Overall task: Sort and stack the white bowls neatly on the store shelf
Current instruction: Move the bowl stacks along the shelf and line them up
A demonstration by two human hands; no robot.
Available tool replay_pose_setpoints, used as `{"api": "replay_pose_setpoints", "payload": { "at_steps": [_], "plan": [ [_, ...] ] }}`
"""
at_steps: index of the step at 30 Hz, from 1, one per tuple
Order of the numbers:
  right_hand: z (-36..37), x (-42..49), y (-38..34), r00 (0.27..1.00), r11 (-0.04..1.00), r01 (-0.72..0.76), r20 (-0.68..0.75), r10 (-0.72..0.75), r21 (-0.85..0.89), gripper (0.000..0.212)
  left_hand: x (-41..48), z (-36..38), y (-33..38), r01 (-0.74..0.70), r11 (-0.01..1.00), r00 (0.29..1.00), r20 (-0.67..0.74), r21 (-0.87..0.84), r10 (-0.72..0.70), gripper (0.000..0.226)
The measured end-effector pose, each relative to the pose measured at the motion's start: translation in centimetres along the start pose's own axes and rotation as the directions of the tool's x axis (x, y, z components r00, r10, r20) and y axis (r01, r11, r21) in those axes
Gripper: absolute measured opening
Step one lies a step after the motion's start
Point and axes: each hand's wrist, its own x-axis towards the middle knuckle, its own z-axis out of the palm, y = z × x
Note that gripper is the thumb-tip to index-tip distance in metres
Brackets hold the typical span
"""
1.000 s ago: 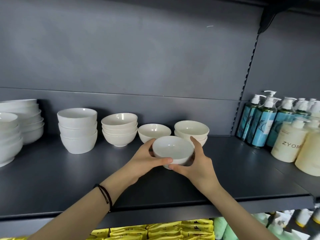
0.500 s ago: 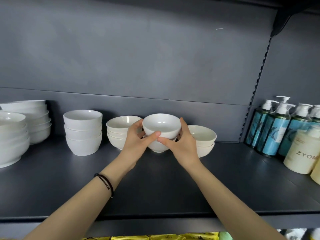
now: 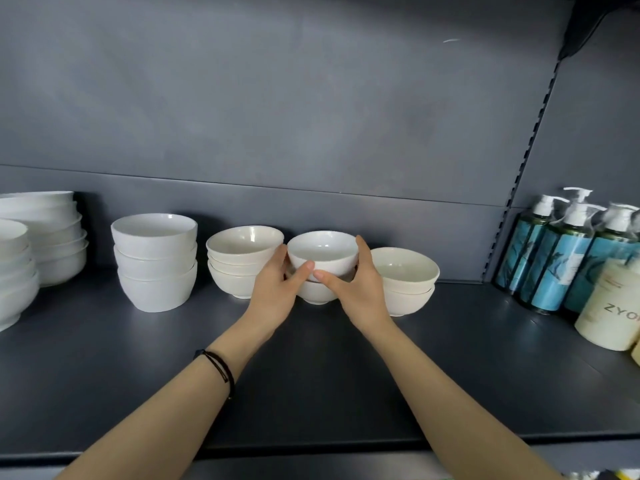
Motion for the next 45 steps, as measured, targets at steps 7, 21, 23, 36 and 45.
{"api": "replay_pose_setpoints", "payload": {
  "at_steps": [7,21,23,36,45],
  "plan": [
    [0.3,-0.4,0.4,1.000,0.995,0.012,0.020,-0.010,-0.102,0.089,0.0,0.7,-1.0,0.001,0.999,1.000,0.008,0.041,-0.002,0.041],
    [0.4,-1.7,0.3,1.000,0.970,0.020,0.027,-0.014,-0.242,0.082,-1.5,0.9,0.2,0.063,0.995,0.998,-0.022,-0.074,-0.065,0.033],
    [0.5,-1.9,0.1,1.000,0.969,0.003,0.020,0.002,-0.249,0.083,-1.6,1.0,0.4,0.086,0.992,0.996,-0.030,-0.089,-0.089,0.033],
    [0.3,-2.7,0.3,0.999,0.988,-0.035,-0.027,0.031,-0.151,0.047,-1.9,0.1,0.5,0.135,0.985,0.986,-0.080,-0.103,-0.143,0.032],
    [1.0,-2.8,0.0,0.999,0.988,-0.047,-0.014,0.045,-0.149,0.068,-1.3,0.4,-0.1,0.148,0.975,0.986,-0.055,-0.163,-0.159,0.033]
  ]
}}
